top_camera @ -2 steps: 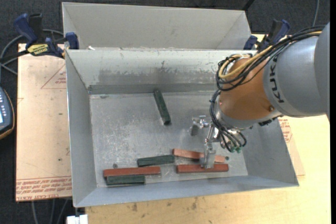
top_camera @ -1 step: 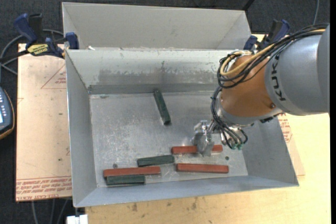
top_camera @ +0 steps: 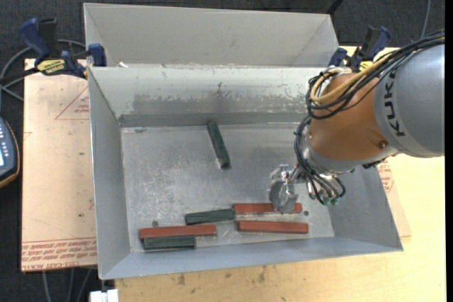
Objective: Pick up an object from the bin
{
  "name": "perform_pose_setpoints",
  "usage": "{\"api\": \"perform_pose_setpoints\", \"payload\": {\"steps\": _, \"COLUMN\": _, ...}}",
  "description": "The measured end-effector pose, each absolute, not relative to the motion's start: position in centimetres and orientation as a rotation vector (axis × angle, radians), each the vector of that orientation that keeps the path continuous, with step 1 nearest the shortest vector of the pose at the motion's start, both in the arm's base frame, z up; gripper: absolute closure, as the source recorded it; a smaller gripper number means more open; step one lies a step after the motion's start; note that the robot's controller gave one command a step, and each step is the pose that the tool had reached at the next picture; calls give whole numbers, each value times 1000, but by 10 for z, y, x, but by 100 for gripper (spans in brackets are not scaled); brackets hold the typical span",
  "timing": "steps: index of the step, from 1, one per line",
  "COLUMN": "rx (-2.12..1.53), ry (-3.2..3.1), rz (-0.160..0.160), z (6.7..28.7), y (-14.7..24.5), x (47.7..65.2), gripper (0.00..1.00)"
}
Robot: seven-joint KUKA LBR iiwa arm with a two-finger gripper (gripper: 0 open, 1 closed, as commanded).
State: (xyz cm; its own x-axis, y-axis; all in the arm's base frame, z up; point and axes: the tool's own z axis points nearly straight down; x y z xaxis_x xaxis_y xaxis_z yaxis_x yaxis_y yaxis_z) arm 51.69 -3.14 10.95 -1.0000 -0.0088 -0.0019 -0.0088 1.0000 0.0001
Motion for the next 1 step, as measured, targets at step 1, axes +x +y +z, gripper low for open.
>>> {"api": "perform_pose_setpoints", "payload": {"steps": 1, "rx": -17, "ry": 3141, "rz": 1, "z": 108, "y": -31, "x": 517, "gripper": 0}}
